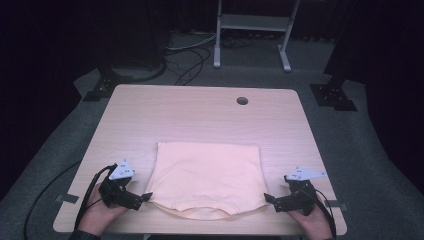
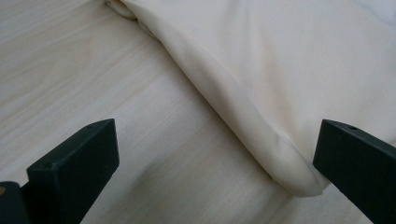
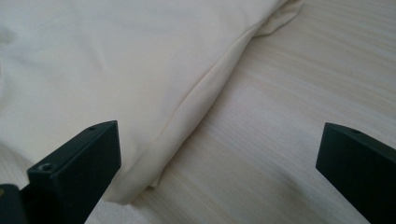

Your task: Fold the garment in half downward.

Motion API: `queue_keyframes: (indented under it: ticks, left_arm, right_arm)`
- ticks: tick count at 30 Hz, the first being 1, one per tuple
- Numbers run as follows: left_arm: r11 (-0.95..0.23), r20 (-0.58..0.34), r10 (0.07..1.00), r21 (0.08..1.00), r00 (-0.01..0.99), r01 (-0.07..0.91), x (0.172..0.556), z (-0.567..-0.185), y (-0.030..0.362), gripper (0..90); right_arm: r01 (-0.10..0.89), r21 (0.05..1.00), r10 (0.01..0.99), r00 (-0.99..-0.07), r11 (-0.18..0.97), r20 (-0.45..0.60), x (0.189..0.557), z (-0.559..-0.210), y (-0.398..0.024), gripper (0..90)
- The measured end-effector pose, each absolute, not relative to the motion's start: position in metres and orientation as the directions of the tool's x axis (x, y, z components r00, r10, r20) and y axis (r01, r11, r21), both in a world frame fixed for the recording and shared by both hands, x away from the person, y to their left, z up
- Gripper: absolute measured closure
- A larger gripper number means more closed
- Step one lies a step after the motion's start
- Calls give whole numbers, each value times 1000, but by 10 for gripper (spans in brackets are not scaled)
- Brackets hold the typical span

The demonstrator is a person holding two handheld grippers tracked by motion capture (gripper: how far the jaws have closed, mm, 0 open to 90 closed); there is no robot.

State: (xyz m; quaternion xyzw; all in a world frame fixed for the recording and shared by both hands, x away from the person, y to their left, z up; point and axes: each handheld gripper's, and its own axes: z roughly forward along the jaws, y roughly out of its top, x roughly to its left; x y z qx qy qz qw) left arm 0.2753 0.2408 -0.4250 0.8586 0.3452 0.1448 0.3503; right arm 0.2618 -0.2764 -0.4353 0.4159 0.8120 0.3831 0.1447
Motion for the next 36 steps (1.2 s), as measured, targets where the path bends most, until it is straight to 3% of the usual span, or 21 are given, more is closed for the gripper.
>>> queue_keyframes:
  ticks: [10, 20, 36]
  left_arm:
    - [-487, -4, 670, 752, 742, 444, 289, -405, 232, 0]
    - [-497, 13, 631, 774, 775, 392, 308, -391, 207, 0]
    - [-565, 13, 591, 721, 806, 403, 336, -411, 167, 0]
  right_arm:
    - [542, 768, 763, -637, 342, 109, 278, -422, -266, 0]
    - [498, 771, 737, -674, 397, 56, 300, -412, -238, 0]
    - [474, 735, 686, -727, 485, 17, 325, -417, -203, 4]
